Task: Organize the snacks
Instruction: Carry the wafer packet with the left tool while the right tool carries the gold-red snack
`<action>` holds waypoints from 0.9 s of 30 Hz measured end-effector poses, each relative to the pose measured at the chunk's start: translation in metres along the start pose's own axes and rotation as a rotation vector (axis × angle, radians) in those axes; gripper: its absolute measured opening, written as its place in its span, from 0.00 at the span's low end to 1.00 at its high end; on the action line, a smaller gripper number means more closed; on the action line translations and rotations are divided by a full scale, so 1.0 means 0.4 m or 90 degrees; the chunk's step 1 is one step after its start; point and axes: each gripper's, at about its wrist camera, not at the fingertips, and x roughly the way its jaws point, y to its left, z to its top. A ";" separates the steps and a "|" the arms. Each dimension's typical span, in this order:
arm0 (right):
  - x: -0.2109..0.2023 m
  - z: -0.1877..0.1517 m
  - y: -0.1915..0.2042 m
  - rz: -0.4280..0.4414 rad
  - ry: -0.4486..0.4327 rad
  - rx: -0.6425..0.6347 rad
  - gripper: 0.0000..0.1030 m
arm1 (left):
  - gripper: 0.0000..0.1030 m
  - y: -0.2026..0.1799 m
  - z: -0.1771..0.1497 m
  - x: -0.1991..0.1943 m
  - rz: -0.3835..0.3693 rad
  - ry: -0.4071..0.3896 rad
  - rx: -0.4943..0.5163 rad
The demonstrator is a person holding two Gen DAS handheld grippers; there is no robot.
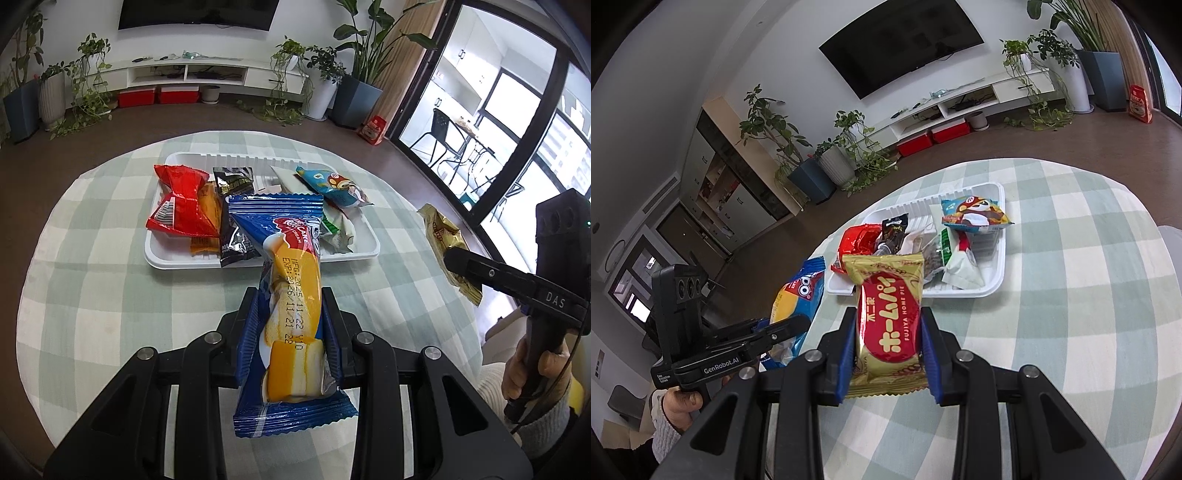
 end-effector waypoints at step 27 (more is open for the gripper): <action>0.194 0.125 -0.020 0.007 0.016 -0.008 0.34 | 0.29 0.024 0.141 0.149 0.022 0.005 0.013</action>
